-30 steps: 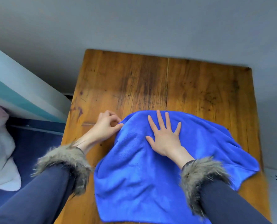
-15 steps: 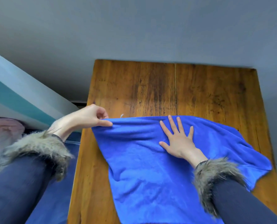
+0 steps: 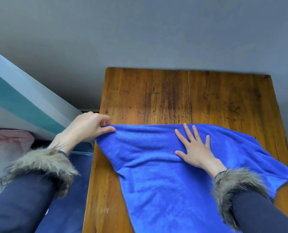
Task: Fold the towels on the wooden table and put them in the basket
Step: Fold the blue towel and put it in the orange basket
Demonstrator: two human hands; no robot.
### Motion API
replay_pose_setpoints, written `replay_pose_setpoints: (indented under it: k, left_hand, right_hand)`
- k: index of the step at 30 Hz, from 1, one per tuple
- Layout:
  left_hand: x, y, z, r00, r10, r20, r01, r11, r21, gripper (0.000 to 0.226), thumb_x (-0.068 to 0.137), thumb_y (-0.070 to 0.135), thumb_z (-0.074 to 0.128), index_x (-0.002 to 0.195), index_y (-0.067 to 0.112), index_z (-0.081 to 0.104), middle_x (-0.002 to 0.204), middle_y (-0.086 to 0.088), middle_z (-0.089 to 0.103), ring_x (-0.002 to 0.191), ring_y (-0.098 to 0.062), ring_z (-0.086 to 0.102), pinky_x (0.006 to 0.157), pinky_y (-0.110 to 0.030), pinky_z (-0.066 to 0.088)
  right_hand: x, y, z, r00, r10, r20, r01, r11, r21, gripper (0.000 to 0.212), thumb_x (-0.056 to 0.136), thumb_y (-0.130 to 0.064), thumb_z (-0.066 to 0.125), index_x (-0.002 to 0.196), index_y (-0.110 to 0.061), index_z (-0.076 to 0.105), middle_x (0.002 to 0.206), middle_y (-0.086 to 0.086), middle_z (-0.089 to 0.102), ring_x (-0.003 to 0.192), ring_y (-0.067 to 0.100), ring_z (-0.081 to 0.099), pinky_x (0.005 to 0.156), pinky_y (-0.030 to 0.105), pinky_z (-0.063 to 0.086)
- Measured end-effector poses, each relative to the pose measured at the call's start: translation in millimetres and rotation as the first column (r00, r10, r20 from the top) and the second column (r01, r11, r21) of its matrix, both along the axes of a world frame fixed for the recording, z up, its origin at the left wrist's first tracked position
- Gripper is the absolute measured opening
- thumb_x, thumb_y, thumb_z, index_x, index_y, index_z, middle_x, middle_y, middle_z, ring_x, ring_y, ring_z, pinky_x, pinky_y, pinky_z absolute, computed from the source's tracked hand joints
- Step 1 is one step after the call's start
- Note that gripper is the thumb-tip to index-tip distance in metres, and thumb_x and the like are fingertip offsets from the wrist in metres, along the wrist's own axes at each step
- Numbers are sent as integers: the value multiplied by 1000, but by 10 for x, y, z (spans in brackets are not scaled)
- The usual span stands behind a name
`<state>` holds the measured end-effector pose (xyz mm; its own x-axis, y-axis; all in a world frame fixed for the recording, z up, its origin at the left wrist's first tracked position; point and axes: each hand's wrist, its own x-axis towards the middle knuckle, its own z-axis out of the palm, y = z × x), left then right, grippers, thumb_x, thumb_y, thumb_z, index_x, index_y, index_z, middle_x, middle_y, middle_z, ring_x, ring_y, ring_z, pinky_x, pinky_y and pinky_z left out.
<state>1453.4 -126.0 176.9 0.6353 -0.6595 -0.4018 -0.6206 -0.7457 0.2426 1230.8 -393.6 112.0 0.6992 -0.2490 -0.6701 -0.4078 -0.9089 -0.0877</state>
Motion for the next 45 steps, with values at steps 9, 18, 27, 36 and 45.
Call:
replay_pose_setpoints:
  k: [9, 18, 27, 36, 45]
  left_hand:
    - [-32, 362, -78, 980, 55, -191, -97, 971, -219, 14, 86, 17, 61, 82, 30, 56, 71, 0, 61, 65, -17, 55, 64, -33, 45]
    - [-40, 413, -39, 964, 119, 236, -107, 992, -63, 25, 83, 52, 58, 83, 27, 64, 70, 2, 64, 76, -27, 61, 62, -32, 44]
    - [-140, 539, -80, 948, 298, -110, -317, 889, -330, 8, 85, 34, 60, 80, 28, 64, 75, 7, 68, 73, -15, 62, 70, -32, 49]
    - [-664, 353, -461, 861, 500, -98, -491, 763, -421, 44, 86, 9, 57, 129, 12, 48, 124, -10, 52, 116, -28, 47, 97, -38, 38]
    - [-1705, 426, -720, 436, 792, -426, -869, 494, 30, 22, 80, 40, 66, 79, 19, 63, 80, -3, 70, 90, -27, 65, 76, -32, 47]
  right_hand:
    - [1, 9, -5, 1000, -2, -15, 2, 1000, -2, 74, 92, -57, 32, 130, -45, -30, 138, -15, -43, 138, 19, -33, 110, 63, -6]
    - [-12, -15, -32, 1000, 11, 5, -11, 1000, -12, 74, 91, -59, 33, 129, -47, -29, 138, -16, -43, 138, 18, -31, 110, 62, -5]
    - [7, 340, 45, 990, -82, 116, 93, 992, -91, 64, 97, -47, 29, 146, -35, -10, 155, -4, -23, 143, 22, -20, 111, 64, 1]
    - [-23, 1279, 10, 979, -35, 203, 30, 999, 26, 66, 94, -55, 30, 148, -35, -3, 156, -3, -18, 143, 23, -19, 111, 61, 1]
    - [-502, 1598, -53, 810, -1, 586, 17, 1000, -21, 42, 73, -32, 63, 111, -13, 63, 123, 13, 59, 118, 26, 49, 87, 47, 51]
